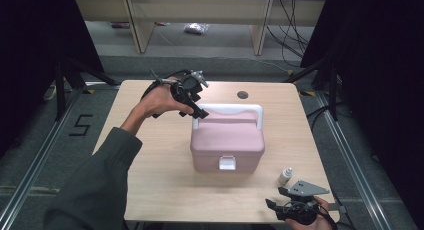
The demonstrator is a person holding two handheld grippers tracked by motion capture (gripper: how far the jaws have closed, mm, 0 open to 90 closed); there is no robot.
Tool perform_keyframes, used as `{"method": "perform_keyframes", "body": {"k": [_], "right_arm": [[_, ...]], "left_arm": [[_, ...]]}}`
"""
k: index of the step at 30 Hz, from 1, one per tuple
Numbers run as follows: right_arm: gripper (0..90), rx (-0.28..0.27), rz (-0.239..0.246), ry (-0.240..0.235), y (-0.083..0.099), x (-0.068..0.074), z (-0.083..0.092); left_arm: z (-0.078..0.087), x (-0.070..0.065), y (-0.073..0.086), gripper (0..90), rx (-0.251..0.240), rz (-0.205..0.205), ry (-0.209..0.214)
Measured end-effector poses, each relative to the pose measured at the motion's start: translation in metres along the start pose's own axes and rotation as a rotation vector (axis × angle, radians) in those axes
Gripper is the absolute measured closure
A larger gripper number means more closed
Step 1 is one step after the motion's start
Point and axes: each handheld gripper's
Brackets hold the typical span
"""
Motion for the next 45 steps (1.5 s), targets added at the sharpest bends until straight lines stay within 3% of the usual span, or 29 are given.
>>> {"method": "perform_keyframes", "body": {"k": [3,4,6,7,8,11,14,18,21,22,25,26,27,29,30,31,33,34,38,43,44,45], "right_arm": [[37.0,0.001,-0.034,-0.011,0.0,0.004,0.0],[37.0,-0.002,-0.013,-0.013,0.001,0.002,0.0],[37.2,-0.001,-0.019,-0.021,0.001,0.003,0.0],[37.2,-0.004,0.009,-0.008,0.001,0.001,0.0],[37.2,-0.001,-0.014,-0.017,0.001,0.003,0.0],[37.4,0.001,-0.022,-0.015,0.0,0.005,0.0],[37.5,-0.003,0.017,-0.009,0.0,0.003,-0.001],[37.6,0.006,0.012,-0.013,0.0,0.003,-0.002],[37.7,0.016,-0.042,-0.025,0.0,0.006,-0.002],[37.7,0.011,-0.029,-0.023,0.0,0.006,-0.002],[37.7,0.009,-0.014,-0.022,0.001,0.005,-0.002],[37.7,0.015,-0.041,-0.025,0.001,0.006,-0.001],[37.7,0.012,0.001,-0.008,0.001,0.003,-0.001],[37.9,0.01,-0.02,-0.02,0.001,0.005,0.0],[37.9,0.008,0.004,-0.01,0.002,0.003,0.0],[37.9,0.009,-0.003,-0.027,0.002,0.004,-0.001],[37.9,0.013,0.007,-0.018,0.002,0.005,0.0],[37.9,0.012,0.015,-0.012,0.002,0.005,-0.001],[37.9,0.022,-0.033,-0.028,0.001,0.008,0.0],[38.1,0.003,0.015,-0.02,0.001,0.005,-0.001],[38.3,0.005,-0.029,-0.029,0.0,0.008,0.0],[38.7,-0.008,-0.012,-0.027,0.0,0.007,0.0]], "left_arm": [[-0.006,0.001,-0.006,34.7,0.011,-0.007,0.012],[-0.007,0.001,-0.007,35.0,0.013,-0.009,0.018],[-0.01,0.003,-0.01,37.2,0.023,-0.012,0.022],[-0.011,0.003,-0.011,38.3,0.031,-0.014,0.023],[-0.012,0.003,-0.012,38.9,0.036,-0.014,0.024],[-0.015,0.002,-0.013,40.2,0.066,-0.034,0.01],[-0.018,0.001,-0.015,43.0,0.105,-0.054,0.011],[-0.02,0.002,-0.018,46.6,0.131,-0.068,0.011],[-0.022,0.001,-0.019,48.5,0.15,-0.079,0.009],[-0.022,0.001,-0.02,49.5,0.156,-0.088,0.009],[-0.023,0.0,-0.022,52.5,0.158,-0.101,0.008],[-0.023,0.0,-0.023,53.7,0.161,-0.11,0.006],[-0.023,-0.001,-0.023,54.7,0.162,-0.114,0.002],[-0.024,-0.003,-0.025,58.9,0.167,-0.12,0.0],[-0.025,-0.004,-0.026,59.8,0.174,-0.129,-0.003],[-0.025,-0.005,-0.026,62.2,0.173,-0.136,-0.012],[-0.026,-0.007,-0.027,66.1,0.18,-0.143,-0.015],[-0.026,-0.007,-0.028,66.5,0.186,-0.148,-0.018],[-0.025,-0.01,-0.028,67.6,0.189,-0.164,-0.032],[-0.02,-0.014,-0.028,68.9,0.192,-0.18,-0.037],[-0.019,-0.014,-0.028,69.2,0.19,-0.179,-0.034],[-0.019,-0.015,-0.027,69.5,0.189,-0.181,-0.034]]}}
Point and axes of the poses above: each handheld gripper's, and its own axes: z roughly backward along the jaws, y roughly out of its underside, x roughly to its left, and after that the axes turned 13 degrees about z, right-handed
